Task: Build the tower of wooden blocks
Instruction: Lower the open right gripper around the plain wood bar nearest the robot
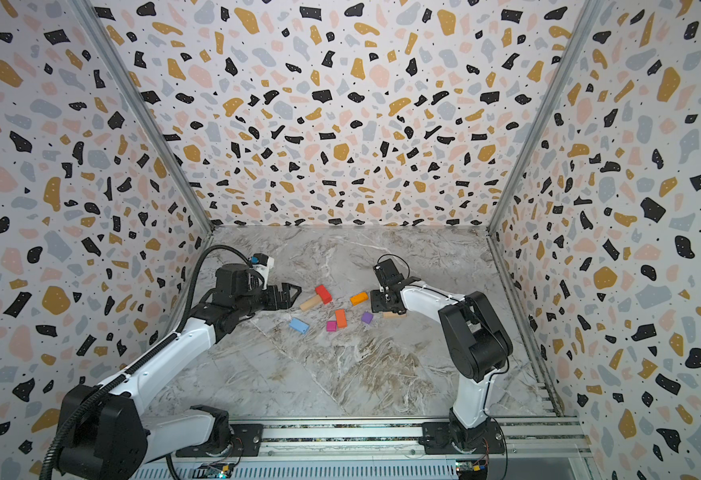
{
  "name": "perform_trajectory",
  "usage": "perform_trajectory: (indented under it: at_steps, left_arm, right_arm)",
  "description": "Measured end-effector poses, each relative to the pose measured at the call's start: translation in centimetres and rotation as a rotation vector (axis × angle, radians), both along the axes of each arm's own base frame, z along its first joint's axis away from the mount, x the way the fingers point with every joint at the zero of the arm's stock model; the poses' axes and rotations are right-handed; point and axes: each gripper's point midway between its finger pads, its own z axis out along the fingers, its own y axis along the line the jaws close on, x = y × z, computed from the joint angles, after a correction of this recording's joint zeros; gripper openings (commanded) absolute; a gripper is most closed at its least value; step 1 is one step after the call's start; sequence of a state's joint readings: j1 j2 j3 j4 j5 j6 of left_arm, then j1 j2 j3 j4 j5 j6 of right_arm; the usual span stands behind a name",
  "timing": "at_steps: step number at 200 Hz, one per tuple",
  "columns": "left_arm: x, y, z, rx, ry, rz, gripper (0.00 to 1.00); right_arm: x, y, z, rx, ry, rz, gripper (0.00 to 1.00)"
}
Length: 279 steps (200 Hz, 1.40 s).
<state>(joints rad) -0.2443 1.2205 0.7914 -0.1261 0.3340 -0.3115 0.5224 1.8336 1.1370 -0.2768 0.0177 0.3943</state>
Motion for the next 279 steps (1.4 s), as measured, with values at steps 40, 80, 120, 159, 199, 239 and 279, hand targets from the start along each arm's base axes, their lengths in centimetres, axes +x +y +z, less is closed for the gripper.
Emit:
perform_trajectory:
  at_steps: [40, 80, 120, 159, 199, 239, 279]
  left_arm:
    - [0.0, 0.0, 0.0, 0.0, 0.0, 0.0, 0.98]
    - [0.0, 0.0, -0.1, 0.001, 0.002, 0.0, 0.98]
    - [-0.1, 0.0, -0.3, 0.001, 0.006, 0.0, 0.98]
    - [-0.1, 0.0, -0.3, 0.001, 0.007, 0.0, 0.98]
    - [-0.1, 0.0, -0.3, 0.001, 0.006, 0.0, 0.98]
    - [-0.1, 0.0, -0.3, 0.001, 0.006, 0.0, 0.99]
    - [-0.1, 0.0, -0.3, 0.001, 0.006, 0.0, 0.99]
  right_arm:
    - [0.1, 0.6, -0.7, 0.0, 0.014, 0.01, 0.52]
    - [0.4, 1.3, -0.6, 0.016, 0.009, 0.027, 0.44]
    - [-0.4, 2.5, -1.0, 0.017, 0.018, 0.062, 0.41]
    - [-0.8, 5.2, 0.3, 0.05, 0.003, 0.114, 0.41]
    - [-1.2, 6.1, 0.6, 0.059, 0.005, 0.129, 0.45]
    - [0.2, 4.7, 1.6, 0.033, -0.022, 0.097, 0.64]
    - [2.3, 2.2, 3.5, 0.002, -0.085, 0.072, 0.86]
